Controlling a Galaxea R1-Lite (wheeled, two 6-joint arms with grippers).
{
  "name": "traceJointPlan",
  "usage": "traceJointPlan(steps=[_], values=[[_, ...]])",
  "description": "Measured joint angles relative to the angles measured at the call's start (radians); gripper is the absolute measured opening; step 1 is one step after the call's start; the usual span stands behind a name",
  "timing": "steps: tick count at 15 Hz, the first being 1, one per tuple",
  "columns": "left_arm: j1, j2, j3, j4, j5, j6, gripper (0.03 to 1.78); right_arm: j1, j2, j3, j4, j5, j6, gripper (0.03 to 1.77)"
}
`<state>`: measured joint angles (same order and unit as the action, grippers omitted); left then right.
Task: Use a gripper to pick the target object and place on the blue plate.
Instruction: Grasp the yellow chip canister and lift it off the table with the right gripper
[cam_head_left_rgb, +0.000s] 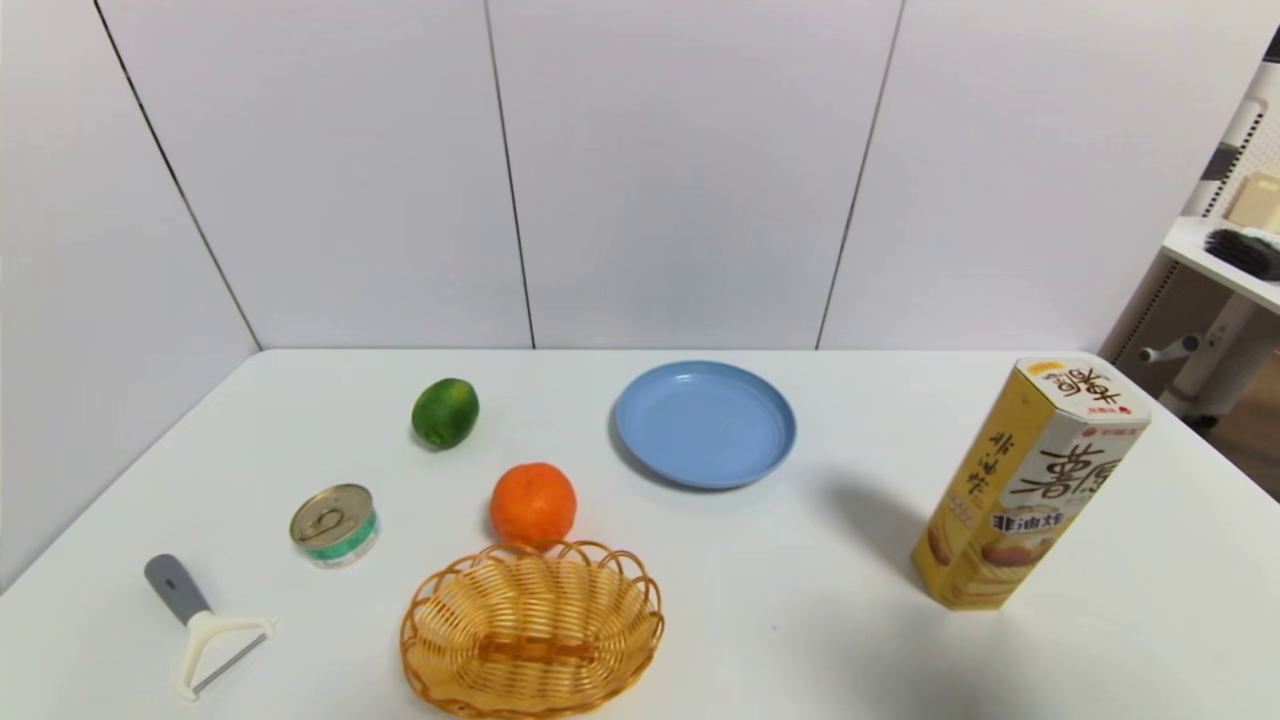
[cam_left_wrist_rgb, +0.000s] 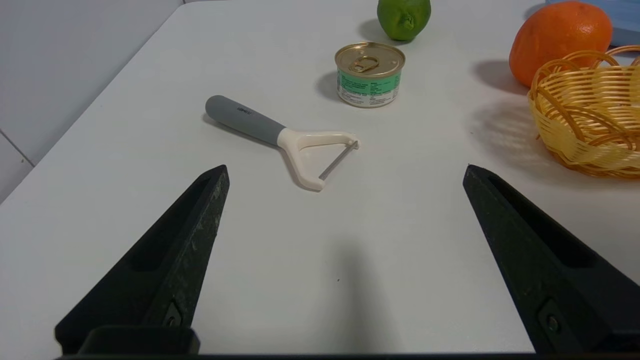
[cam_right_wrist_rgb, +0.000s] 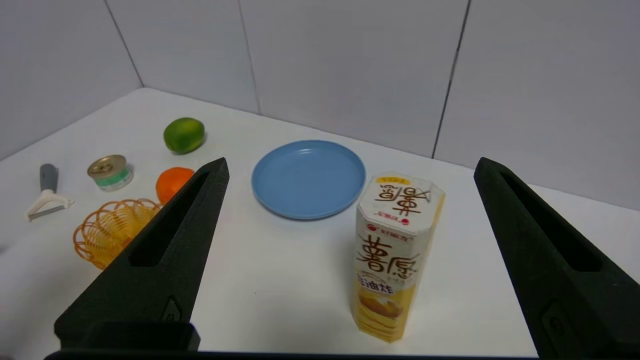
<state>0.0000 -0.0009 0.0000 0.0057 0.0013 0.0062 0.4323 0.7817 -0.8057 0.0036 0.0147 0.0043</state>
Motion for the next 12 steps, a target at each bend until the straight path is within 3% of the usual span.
traceJointPlan(steps=[3,5,7,12], values=[[0.0,0.0,0.0,0.0,0.0,0.0,1.69,0.028,0.07,-0.009,-0.01,-0.059,0.004,1.69],[0.0,0.0,0.0,0.0,0.0,0.0,1.69,0.035,0.11,0.005,-0.012,-0.152,0.008,1.69],[0.0,0.0,0.0,0.0,0.0,0.0,1.69,0.038,0.134,0.053,-0.022,-0.212,0.019,1.69],[0.0,0.0,0.0,0.0,0.0,0.0,1.69,0.048,0.163,0.243,-0.162,-0.224,0.069,1.69]])
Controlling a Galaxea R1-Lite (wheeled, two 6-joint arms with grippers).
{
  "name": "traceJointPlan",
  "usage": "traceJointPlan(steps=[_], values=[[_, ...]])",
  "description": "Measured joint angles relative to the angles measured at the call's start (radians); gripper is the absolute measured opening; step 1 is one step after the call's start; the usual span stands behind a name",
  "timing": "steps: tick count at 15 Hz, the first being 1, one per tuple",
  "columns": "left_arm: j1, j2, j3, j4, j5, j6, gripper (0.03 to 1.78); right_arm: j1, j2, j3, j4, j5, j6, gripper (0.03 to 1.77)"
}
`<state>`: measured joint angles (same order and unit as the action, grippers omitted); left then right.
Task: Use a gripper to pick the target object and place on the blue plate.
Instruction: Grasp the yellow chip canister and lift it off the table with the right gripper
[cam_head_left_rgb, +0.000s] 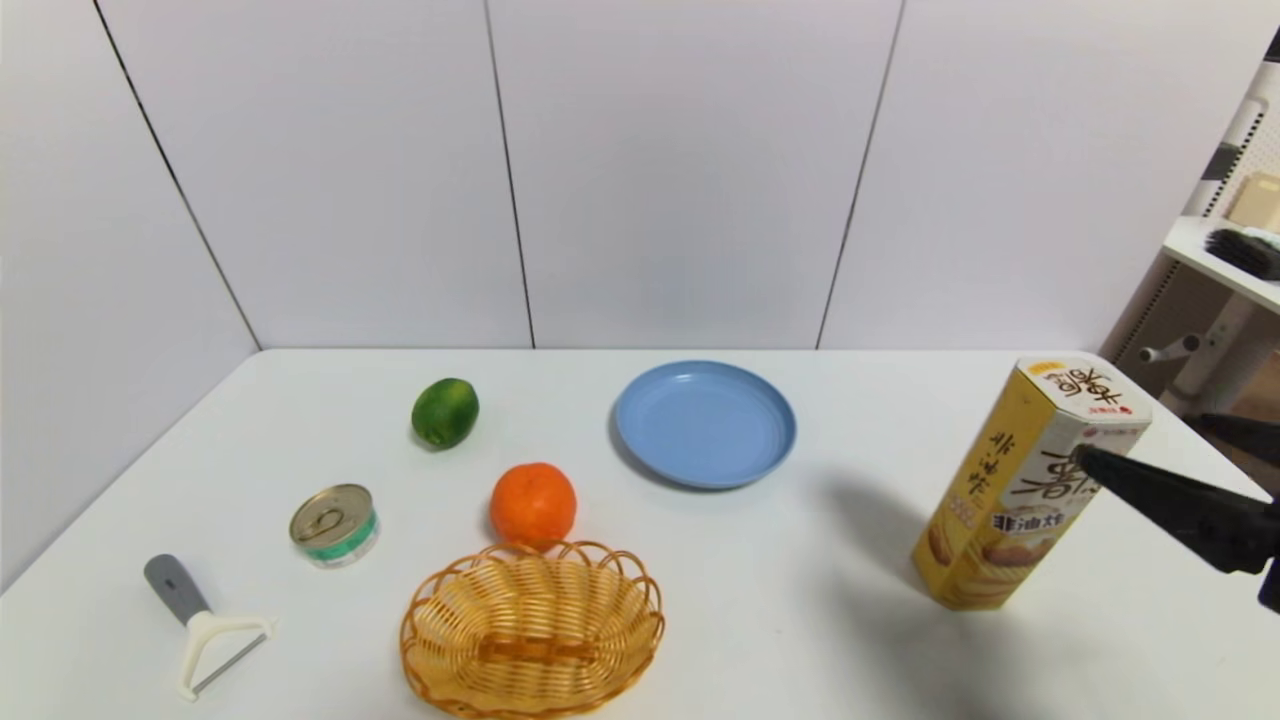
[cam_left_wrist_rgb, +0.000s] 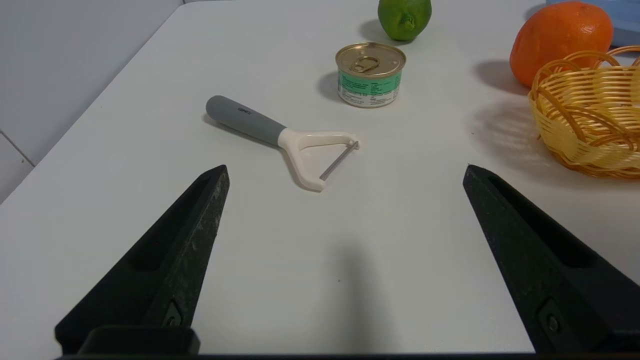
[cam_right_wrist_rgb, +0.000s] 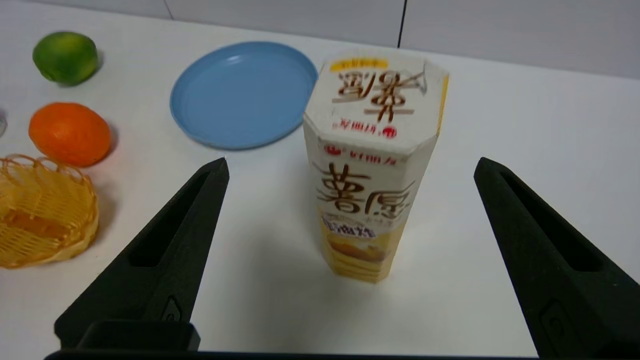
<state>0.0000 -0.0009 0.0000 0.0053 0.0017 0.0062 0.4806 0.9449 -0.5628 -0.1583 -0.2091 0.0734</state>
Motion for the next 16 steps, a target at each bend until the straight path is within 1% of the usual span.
traceJointPlan(steps=[3,8,9,11,12,16], values=[[0.0,0.0,0.0,0.0,-0.001,0.0,1.69,0.0,0.037,0.072,-0.099,0.0,0.002,1.69],[0.0,0.0,0.0,0.0,0.0,0.0,1.69,-0.007,0.137,0.086,-0.241,-0.012,0.017,1.69],[0.0,0.0,0.0,0.0,0.0,0.0,1.69,-0.012,0.156,0.087,-0.258,-0.024,0.017,1.69],[0.0,0.0,0.0,0.0,0.0,0.0,1.69,-0.028,0.193,0.089,-0.284,-0.078,0.021,1.69],[0.0,0.0,0.0,0.0,0.0,0.0,1.69,-0.037,0.205,0.095,-0.285,-0.088,0.031,1.69],[0.0,0.0,0.0,0.0,0.0,0.0,1.69,-0.055,0.247,0.106,-0.287,-0.093,0.088,1.69]])
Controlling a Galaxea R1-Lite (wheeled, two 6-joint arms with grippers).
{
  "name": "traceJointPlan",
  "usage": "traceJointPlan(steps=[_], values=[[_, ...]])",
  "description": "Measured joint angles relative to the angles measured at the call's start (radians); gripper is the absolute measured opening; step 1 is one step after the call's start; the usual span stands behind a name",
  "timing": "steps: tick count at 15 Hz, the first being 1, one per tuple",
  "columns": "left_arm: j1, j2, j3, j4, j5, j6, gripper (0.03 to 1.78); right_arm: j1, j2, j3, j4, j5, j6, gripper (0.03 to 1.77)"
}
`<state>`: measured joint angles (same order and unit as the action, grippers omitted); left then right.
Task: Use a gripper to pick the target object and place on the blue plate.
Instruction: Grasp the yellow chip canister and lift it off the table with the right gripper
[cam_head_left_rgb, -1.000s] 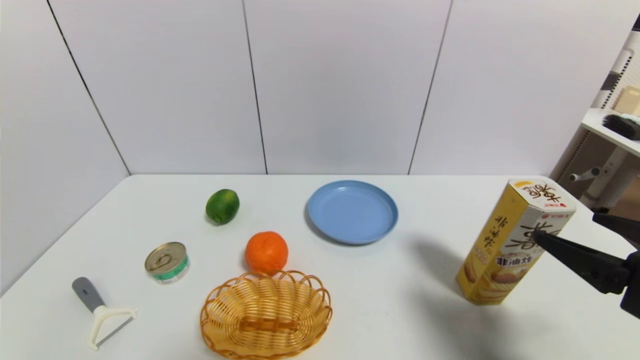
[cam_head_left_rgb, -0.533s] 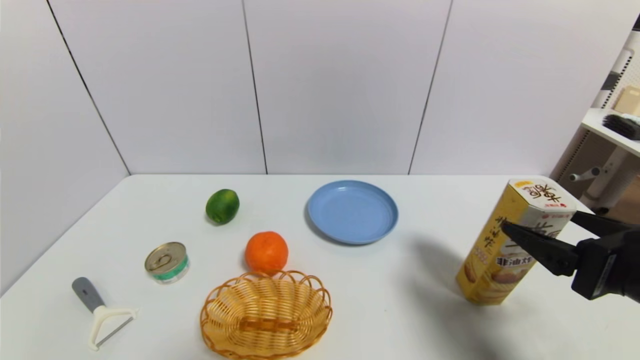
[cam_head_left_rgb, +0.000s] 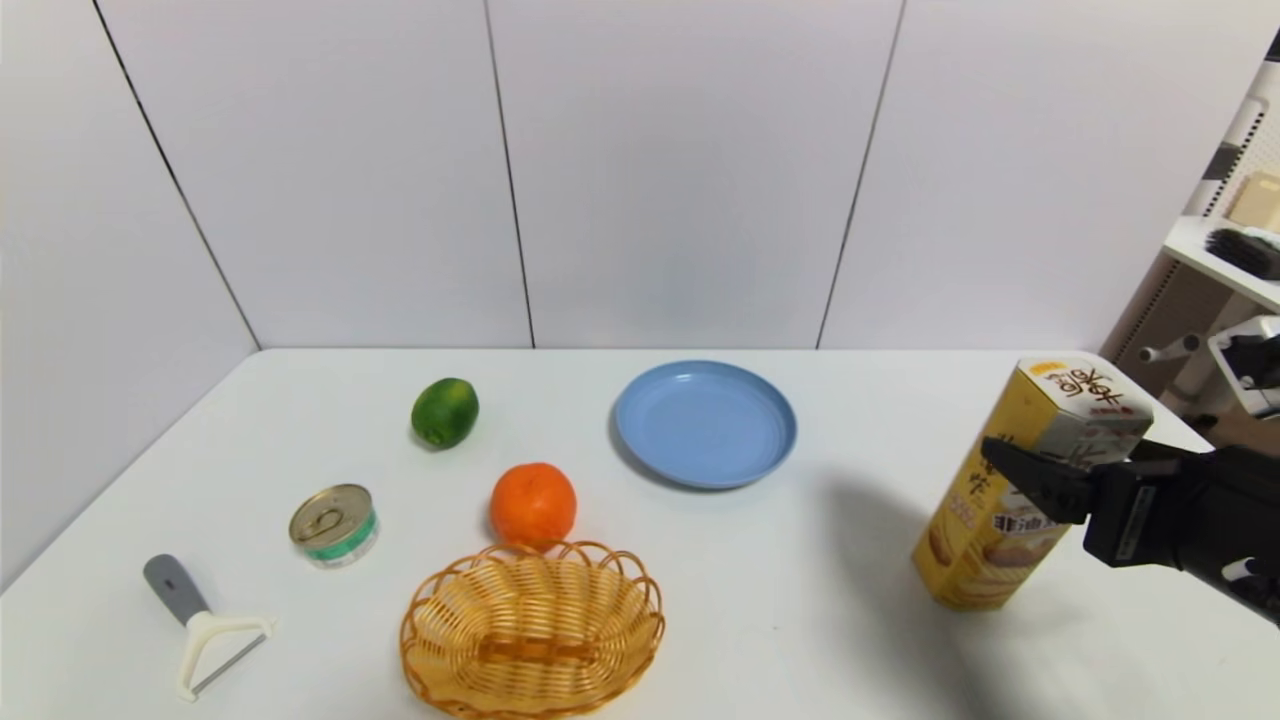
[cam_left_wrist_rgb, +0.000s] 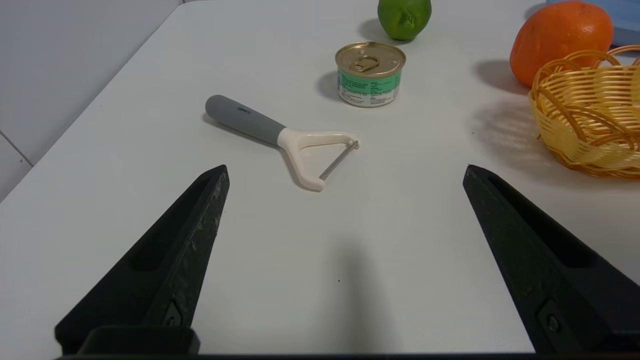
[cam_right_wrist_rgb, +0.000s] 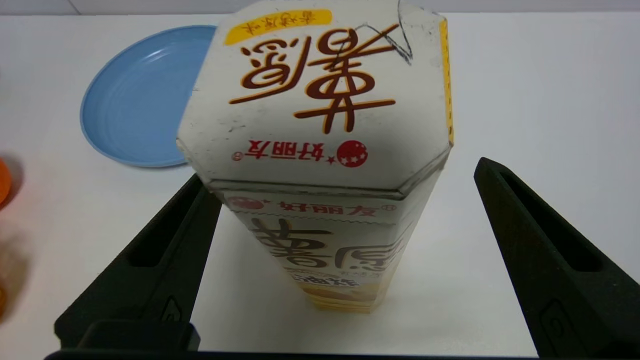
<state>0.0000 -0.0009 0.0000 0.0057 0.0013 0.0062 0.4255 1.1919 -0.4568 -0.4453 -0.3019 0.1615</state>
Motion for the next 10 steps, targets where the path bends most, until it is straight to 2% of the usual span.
traceJointPlan(steps=[10], values=[[0.0,0.0,0.0,0.0,0.0,0.0,1.69,0.008,0.082,-0.048,0.0,0.008,-0.003,1.69]])
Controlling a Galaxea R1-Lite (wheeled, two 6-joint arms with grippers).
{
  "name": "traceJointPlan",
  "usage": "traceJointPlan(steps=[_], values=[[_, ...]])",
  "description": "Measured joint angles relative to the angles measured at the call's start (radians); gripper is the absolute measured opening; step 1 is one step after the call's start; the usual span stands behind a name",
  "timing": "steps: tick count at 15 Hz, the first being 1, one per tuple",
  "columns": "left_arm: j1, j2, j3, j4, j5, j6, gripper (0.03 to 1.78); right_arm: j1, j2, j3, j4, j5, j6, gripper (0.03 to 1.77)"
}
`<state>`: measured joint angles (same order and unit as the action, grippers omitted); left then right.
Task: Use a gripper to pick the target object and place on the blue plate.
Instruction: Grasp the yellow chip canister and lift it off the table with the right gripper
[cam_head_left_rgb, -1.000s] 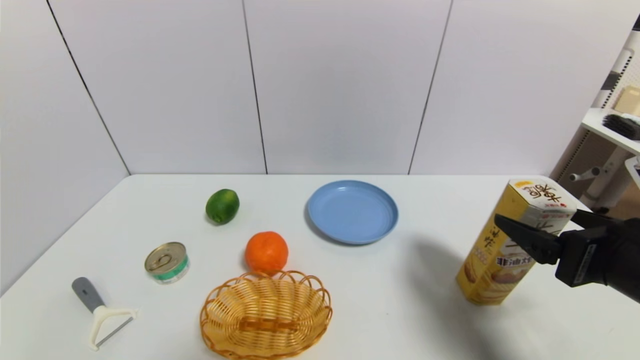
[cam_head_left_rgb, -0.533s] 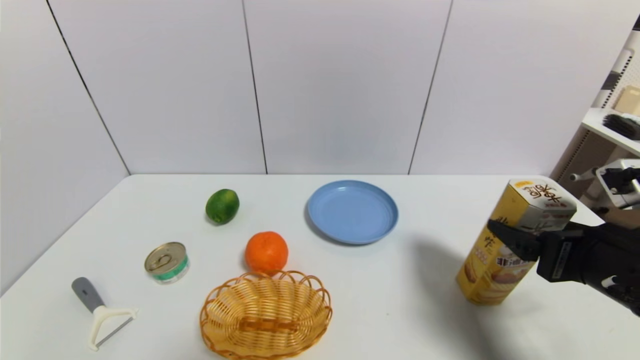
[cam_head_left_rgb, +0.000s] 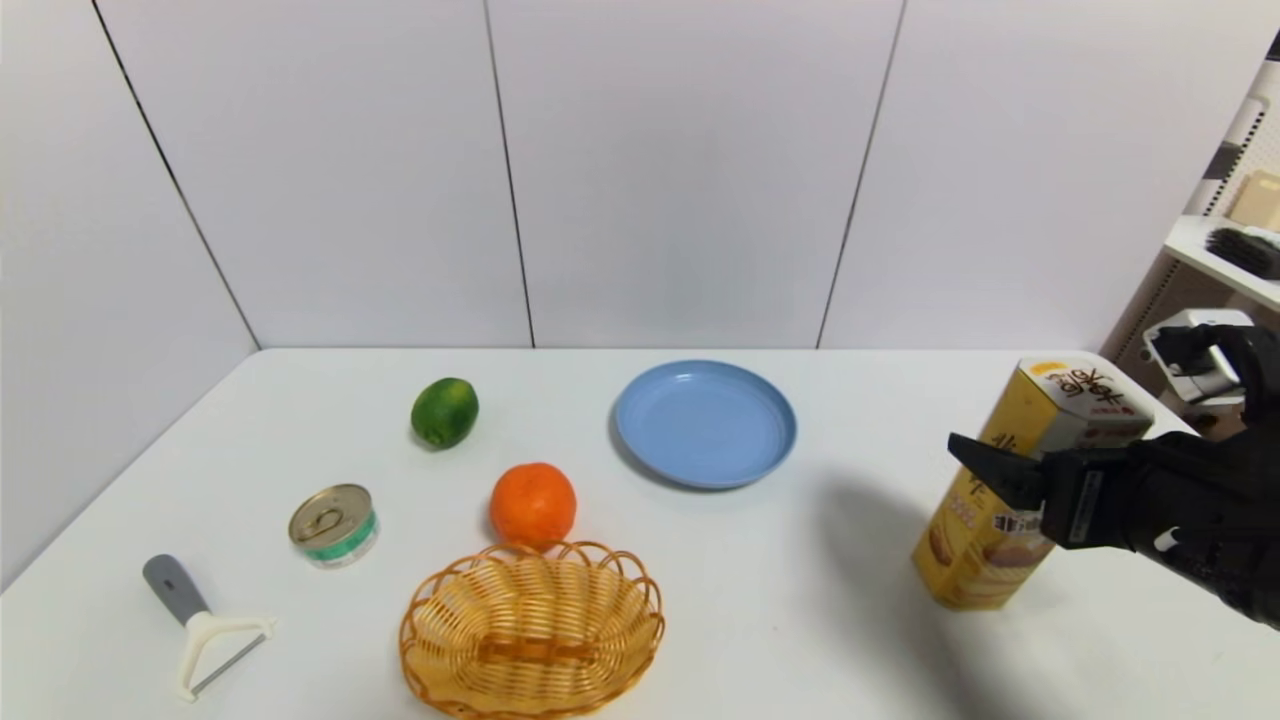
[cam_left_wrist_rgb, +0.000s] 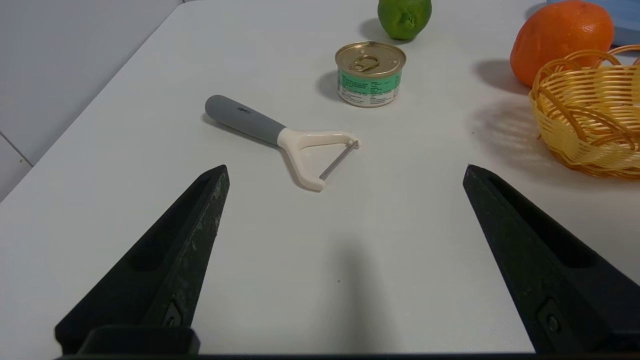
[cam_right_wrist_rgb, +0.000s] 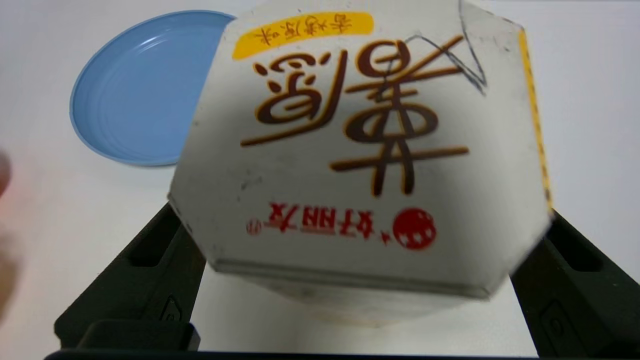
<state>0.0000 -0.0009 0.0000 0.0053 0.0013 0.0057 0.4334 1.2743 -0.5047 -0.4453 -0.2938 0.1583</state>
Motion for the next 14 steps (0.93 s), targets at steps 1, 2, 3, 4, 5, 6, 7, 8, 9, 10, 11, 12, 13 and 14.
traceJointPlan(steps=[1,2,3,4,5,6,7,8,9,10,11,12,13,14], values=[[0.0,0.0,0.0,0.0,0.0,0.0,1.69,0.0,0.01,-0.007,-0.002,0.0,-0.001,1.69],[0.0,0.0,0.0,0.0,0.0,0.0,1.69,0.0,0.021,-0.013,-0.009,0.0,0.0,1.69],[0.0,0.0,0.0,0.0,0.0,0.0,1.69,-0.001,0.032,-0.015,-0.018,0.0,0.0,1.69],[0.0,0.0,0.0,0.0,0.0,0.0,1.69,-0.001,0.041,-0.017,-0.028,-0.001,-0.001,1.69],[0.0,0.0,0.0,0.0,0.0,0.0,1.69,-0.001,0.051,-0.019,-0.039,-0.001,-0.001,1.69],[0.0,0.0,0.0,0.0,0.0,0.0,1.69,-0.001,0.058,-0.019,-0.043,0.0,-0.001,1.69],[0.0,0.0,0.0,0.0,0.0,0.0,1.69,-0.001,0.063,-0.019,-0.043,0.0,-0.001,1.69],[0.0,0.0,0.0,0.0,0.0,0.0,1.69,-0.002,0.068,-0.02,-0.043,0.0,-0.001,1.69],[0.0,0.0,0.0,0.0,0.0,0.0,1.69,-0.003,0.07,-0.02,-0.043,0.0,-0.001,1.69],[0.0,0.0,0.0,0.0,0.0,0.0,1.69,-0.004,0.072,-0.02,-0.042,0.0,-0.001,1.69],[0.0,0.0,0.0,0.0,0.0,0.0,1.69,-0.005,0.074,-0.02,-0.043,0.0,-0.001,1.69],[0.0,0.0,0.0,0.0,0.0,0.0,1.69,-0.006,0.075,-0.02,-0.043,0.0,-0.001,1.69],[0.0,0.0,0.0,0.0,0.0,0.0,1.69,-0.007,0.075,-0.02,-0.043,-0.001,-0.001,1.69],[0.0,0.0,0.0,0.0,0.0,0.0,1.69,-0.007,0.074,-0.02,-0.043,-0.001,-0.002,1.69]])
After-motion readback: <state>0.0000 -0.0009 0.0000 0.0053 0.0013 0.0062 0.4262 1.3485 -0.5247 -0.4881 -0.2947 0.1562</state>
